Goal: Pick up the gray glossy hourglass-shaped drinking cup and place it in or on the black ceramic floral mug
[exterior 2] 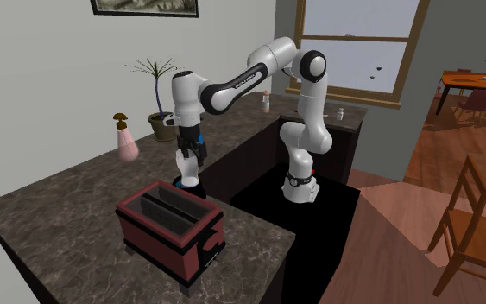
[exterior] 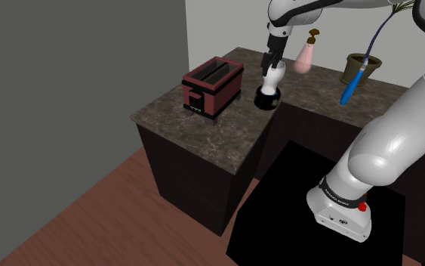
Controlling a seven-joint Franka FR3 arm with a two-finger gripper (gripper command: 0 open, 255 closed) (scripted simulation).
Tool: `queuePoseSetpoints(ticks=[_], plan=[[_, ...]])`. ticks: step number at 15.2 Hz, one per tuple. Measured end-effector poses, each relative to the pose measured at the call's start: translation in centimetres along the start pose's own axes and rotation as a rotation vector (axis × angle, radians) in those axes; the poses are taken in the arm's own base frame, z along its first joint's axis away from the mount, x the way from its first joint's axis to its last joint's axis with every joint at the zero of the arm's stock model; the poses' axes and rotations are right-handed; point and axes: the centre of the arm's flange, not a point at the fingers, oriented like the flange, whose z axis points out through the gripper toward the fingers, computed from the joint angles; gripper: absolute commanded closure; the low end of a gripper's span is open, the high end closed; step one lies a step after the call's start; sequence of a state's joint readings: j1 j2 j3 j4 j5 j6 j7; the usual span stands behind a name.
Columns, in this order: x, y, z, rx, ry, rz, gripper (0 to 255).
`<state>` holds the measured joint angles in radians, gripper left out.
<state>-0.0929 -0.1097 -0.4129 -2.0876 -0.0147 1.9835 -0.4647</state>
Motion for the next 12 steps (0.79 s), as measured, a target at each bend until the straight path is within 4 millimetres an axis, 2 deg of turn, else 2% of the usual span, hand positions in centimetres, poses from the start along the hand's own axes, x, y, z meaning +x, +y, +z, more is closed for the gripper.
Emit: queuePoseSetpoints(ticks=[2,6,12], plan=[[0.0,0.0,-0.6,0.000,0.000,0.000,0],[0.0,0.0,-4.5,0.000,0.001,0.000,0],[0.0,0.0,-5.0,0.000,0.000,0.000,0]])
